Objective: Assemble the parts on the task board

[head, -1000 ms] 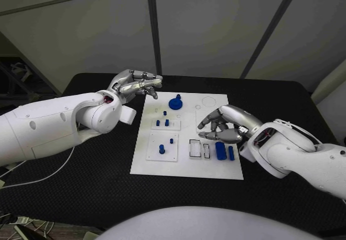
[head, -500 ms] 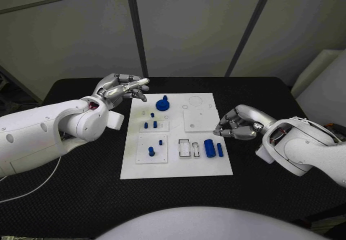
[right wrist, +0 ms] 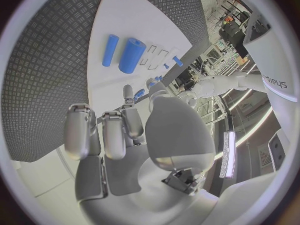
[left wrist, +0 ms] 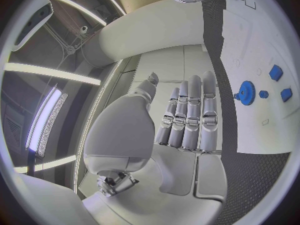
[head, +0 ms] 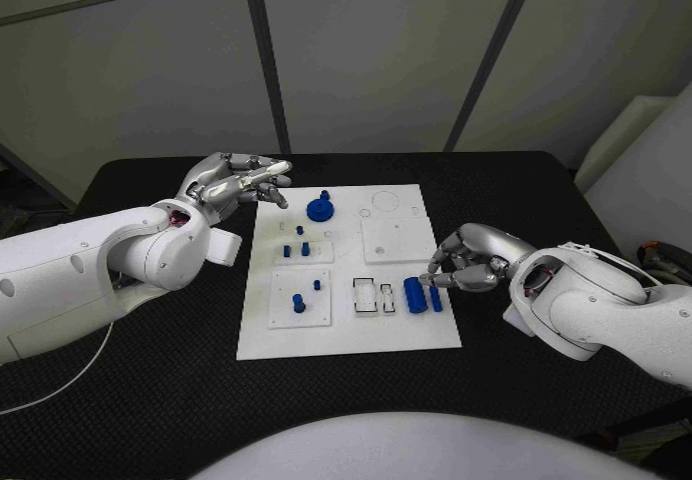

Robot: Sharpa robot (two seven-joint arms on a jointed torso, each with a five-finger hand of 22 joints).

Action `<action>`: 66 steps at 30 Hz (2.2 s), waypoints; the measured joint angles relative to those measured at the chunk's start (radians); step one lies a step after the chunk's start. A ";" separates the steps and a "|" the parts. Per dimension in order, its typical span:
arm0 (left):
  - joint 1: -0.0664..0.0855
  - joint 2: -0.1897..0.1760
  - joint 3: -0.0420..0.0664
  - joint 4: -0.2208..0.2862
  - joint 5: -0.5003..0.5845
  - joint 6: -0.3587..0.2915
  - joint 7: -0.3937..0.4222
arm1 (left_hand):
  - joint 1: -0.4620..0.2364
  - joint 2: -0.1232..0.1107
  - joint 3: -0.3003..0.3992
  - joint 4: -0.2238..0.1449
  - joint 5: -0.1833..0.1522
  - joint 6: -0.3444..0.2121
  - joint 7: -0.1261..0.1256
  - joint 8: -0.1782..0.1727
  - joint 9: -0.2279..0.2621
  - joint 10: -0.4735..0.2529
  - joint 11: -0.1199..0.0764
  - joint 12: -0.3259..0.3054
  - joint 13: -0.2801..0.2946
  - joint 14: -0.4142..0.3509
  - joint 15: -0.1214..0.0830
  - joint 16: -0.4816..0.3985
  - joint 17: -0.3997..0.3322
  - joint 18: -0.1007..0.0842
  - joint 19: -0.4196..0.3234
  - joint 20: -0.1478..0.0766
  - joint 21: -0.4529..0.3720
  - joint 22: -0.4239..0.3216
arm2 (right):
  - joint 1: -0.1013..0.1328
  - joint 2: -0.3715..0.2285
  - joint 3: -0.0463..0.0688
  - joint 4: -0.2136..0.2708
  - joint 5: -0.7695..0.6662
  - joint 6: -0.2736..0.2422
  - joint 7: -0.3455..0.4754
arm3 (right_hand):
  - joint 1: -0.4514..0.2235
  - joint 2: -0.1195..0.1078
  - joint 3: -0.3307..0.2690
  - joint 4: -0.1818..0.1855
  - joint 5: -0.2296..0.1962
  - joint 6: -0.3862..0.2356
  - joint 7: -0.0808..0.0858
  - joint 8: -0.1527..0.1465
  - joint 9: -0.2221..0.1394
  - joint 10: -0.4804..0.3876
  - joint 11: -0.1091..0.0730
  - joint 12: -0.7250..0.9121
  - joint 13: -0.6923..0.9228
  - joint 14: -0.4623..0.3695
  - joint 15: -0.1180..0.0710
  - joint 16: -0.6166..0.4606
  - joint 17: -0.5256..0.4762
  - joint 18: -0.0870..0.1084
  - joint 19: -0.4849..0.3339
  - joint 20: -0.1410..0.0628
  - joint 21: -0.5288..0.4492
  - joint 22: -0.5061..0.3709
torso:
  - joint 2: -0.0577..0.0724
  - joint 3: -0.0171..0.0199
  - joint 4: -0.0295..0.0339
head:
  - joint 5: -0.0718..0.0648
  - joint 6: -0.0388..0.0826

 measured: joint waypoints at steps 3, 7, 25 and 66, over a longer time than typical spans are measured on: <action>0.000 -0.001 0.000 0.001 0.000 0.000 0.000 | 0.000 0.000 0.000 0.000 0.000 0.000 0.000 0.000 0.000 0.000 0.000 0.000 0.000 0.000 0.000 0.000 -0.001 0.000 0.000 0.000 0.000 0.000 | -0.008 0.012 -0.001 -0.003 -0.015 0.006 -0.018 | -0.004 -0.004 -0.014 0.014 0.000 -0.008 -0.001 0.006 0.010 0.000 0.000 -0.004 -0.001 0.000 0.000 0.000 0.000 0.000 0.000 0.000 0.000 0.000 | 0.000 0.0006 0.0012 | 0.000 -0.001; -0.001 -0.002 0.000 0.001 0.000 0.000 0.001 | 0.000 0.000 0.000 0.000 0.000 0.000 0.000 0.000 0.000 0.000 0.000 0.000 0.000 0.000 0.000 0.000 -0.001 0.000 0.000 0.000 0.000 0.000 | -0.016 0.026 -0.001 -0.008 -0.037 0.013 -0.041 | -0.004 -0.004 -0.030 0.030 0.000 -0.015 0.000 0.012 0.022 -0.002 0.002 -0.005 -0.001 0.002 0.002 0.000 0.000 0.000 0.000 0.000 0.000 0.000 | 0.001 0.0011 0.0013 | 0.002 -0.003; -0.002 -0.005 0.000 0.002 0.000 0.001 0.001 | 0.005 0.005 -0.010 0.001 0.000 0.000 0.000 0.000 0.000 0.000 0.000 0.000 0.002 0.000 0.000 -0.004 -0.001 0.000 0.000 0.000 -0.004 -0.003 | -0.029 0.059 -0.002 -0.023 -0.088 0.039 -0.085 | -0.006 -0.006 -0.082 0.077 -0.016 -0.034 0.002 0.035 0.056 -0.015 0.000 -0.028 -0.005 0.004 0.004 0.000 0.000 0.000 -0.004 0.004 -0.004 0.000 | 0.001 0.0006 0.0005 | 0.009 -0.010; -0.002 -0.014 0.000 0.009 0.000 0.009 0.000 | 0.012 0.020 -0.030 0.008 0.000 0.000 0.000 0.000 0.000 -0.011 0.004 0.005 0.005 0.004 0.004 -0.008 0.000 0.000 0.010 0.003 -0.012 -0.013 | -0.065 0.115 -0.002 -0.058 -0.142 0.067 -0.143 | 0.048 0.036 -0.097 0.075 0.052 -0.055 0.000 0.084 0.108 -0.016 -0.006 -0.032 0.017 0.000 0.007 0.000 -0.001 0.000 -0.004 0.003 -0.008 0.000 | 0.000 0.0010 -0.0005 | 0.026 -0.015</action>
